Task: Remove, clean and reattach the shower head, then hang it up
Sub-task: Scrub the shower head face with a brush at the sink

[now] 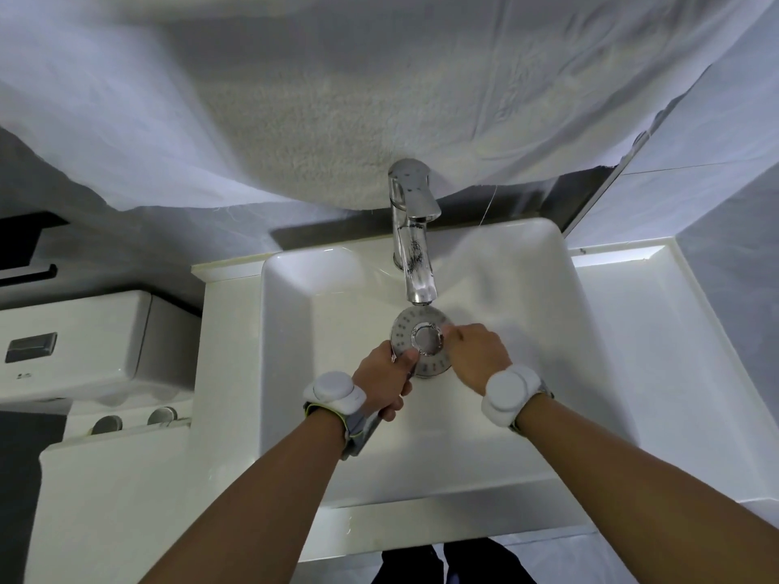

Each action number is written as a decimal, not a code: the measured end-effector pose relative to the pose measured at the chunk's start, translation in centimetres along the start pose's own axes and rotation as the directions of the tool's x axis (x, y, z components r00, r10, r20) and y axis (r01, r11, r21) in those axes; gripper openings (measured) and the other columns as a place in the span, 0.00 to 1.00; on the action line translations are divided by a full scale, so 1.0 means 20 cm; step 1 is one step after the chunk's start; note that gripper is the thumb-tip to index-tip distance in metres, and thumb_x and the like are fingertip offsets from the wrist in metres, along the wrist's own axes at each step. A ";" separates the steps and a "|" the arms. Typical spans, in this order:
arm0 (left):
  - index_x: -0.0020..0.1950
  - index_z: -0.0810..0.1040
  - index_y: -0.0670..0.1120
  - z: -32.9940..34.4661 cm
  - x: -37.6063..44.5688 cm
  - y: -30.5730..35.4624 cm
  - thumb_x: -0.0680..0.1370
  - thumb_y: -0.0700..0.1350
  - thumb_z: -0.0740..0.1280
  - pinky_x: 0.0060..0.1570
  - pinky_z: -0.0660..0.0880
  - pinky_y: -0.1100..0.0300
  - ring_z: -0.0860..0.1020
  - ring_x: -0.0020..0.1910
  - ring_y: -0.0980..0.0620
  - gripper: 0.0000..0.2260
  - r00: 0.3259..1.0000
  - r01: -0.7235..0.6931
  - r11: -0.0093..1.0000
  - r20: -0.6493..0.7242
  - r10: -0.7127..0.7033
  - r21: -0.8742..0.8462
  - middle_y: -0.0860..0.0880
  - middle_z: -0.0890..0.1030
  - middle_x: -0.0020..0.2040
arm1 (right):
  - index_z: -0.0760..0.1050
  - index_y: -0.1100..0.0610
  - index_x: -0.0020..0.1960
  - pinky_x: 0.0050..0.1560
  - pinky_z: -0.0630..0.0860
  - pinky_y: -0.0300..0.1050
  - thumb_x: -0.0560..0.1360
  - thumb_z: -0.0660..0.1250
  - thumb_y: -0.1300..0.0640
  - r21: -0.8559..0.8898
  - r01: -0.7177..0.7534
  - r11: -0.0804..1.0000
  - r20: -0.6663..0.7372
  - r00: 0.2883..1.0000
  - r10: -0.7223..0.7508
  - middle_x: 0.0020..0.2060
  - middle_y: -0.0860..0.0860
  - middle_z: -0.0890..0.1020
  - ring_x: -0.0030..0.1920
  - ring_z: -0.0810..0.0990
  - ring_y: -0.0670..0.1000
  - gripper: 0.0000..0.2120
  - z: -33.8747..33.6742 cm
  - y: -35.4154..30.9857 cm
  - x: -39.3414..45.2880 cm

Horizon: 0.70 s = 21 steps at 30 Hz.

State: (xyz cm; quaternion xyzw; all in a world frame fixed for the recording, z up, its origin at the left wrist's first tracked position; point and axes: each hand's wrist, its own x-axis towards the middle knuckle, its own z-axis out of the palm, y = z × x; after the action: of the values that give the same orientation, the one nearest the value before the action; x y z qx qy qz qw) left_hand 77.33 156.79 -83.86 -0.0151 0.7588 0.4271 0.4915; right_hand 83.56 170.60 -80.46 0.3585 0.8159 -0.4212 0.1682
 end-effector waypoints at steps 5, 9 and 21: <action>0.55 0.69 0.43 -0.01 0.00 0.00 0.82 0.55 0.59 0.23 0.63 0.64 0.63 0.22 0.51 0.15 1.000 0.007 0.999 -0.007 -0.007 -0.032 0.44 0.72 0.36 | 0.75 0.55 0.51 0.51 0.73 0.48 0.83 0.49 0.53 -0.067 0.026 0.997 0.062 0.998 -0.022 0.50 0.60 0.77 0.49 0.76 0.62 0.16 0.04 -0.01 -0.01; 0.54 0.69 0.43 -0.02 -0.01 0.00 0.82 0.55 0.59 0.23 0.63 0.63 0.63 0.21 0.51 0.15 1.000 -0.016 1.000 -0.014 0.015 -0.019 0.44 0.71 0.36 | 0.74 0.58 0.49 0.49 0.72 0.47 0.83 0.49 0.54 -0.032 -0.029 0.999 0.021 0.999 0.030 0.52 0.63 0.78 0.46 0.74 0.60 0.17 -0.02 0.00 0.05; 0.55 0.69 0.41 -0.02 -0.01 -0.05 0.82 0.57 0.59 0.23 0.64 0.63 0.64 0.21 0.51 0.18 0.999 -0.025 1.000 -0.037 0.024 -0.013 0.45 0.72 0.31 | 0.74 0.59 0.51 0.52 0.69 0.48 0.83 0.48 0.50 -0.127 0.039 0.991 0.083 0.996 -0.029 0.56 0.63 0.78 0.55 0.75 0.64 0.19 0.04 0.00 0.06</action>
State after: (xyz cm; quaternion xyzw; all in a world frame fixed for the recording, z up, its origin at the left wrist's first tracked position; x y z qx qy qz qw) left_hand 77.50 155.78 -84.29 -0.0170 0.7652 0.4375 0.4720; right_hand 82.80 170.47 -81.63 0.3157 0.8397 -0.3850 0.2166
